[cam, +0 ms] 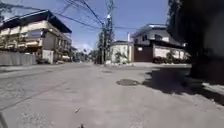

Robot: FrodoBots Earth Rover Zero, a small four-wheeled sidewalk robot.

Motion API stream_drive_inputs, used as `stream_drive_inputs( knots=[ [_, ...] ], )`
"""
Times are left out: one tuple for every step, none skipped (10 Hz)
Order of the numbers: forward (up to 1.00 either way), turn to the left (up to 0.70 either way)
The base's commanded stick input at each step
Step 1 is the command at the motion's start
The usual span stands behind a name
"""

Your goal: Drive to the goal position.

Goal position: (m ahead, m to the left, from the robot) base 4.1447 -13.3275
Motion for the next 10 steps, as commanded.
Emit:
stream_drive_inputs(
  knots=[
    [1.0,0.0],
    [1.0,0.0],
    [1.0,0.0],
    [1.0,0.0],
    [1.0,0.0],
    [1.0,0.0],
    [1.0,0.0],
    [1.0,0.0],
    [1.0,0.0],
    [1.0,0.0]
  ],
)
